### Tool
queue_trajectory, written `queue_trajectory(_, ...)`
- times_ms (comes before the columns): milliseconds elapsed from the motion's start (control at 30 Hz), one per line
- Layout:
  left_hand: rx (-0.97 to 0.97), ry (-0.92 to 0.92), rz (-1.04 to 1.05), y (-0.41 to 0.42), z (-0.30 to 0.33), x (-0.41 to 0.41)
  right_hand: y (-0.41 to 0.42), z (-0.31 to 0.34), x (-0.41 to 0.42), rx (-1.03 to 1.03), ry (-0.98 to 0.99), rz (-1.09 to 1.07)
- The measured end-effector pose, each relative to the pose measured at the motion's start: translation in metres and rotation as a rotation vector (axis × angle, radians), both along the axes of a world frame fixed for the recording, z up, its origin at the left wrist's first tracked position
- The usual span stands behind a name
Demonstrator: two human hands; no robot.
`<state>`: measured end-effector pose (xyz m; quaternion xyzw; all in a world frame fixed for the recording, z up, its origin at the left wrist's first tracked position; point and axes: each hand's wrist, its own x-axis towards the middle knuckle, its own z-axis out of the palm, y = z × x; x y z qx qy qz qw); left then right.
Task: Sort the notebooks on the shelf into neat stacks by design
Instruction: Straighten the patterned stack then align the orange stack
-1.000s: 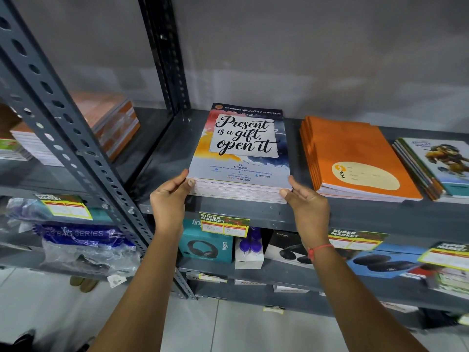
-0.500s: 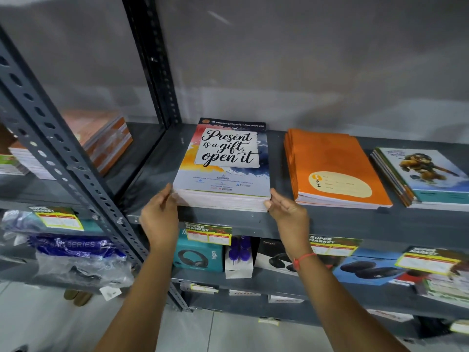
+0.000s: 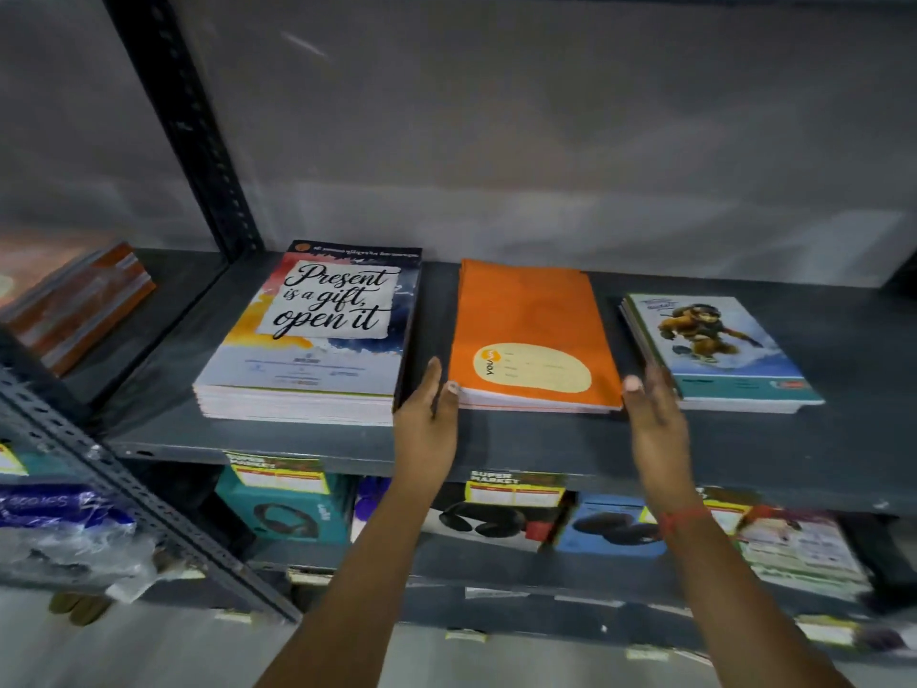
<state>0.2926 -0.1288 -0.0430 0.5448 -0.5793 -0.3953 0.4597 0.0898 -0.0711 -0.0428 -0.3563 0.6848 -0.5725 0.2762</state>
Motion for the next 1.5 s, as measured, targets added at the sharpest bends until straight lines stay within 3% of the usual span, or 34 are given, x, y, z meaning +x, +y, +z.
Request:
queue_trajectory(300,0.060,0.240,0.065,0.008,-0.008,-0.026,-0.003,-0.012,-0.021,-0.020,-0.089,0.351)
queue_trajectory(433,0.095,0.346,0.021,0.005,-0.007,-0.017,-0.003,-0.015,-0.035,-0.036,-0.110,0.396)
queue_trajectory(800,0.100,0.408,0.192,-0.002,-0.010,-0.026,-0.013,-0.022,-0.042,-0.085,-0.159,0.299)
queue_trajectory(1500,0.092,0.306,0.420,-0.009,-0.016,-0.037,-0.016,-0.022,-0.030,-0.109,0.105,0.070)
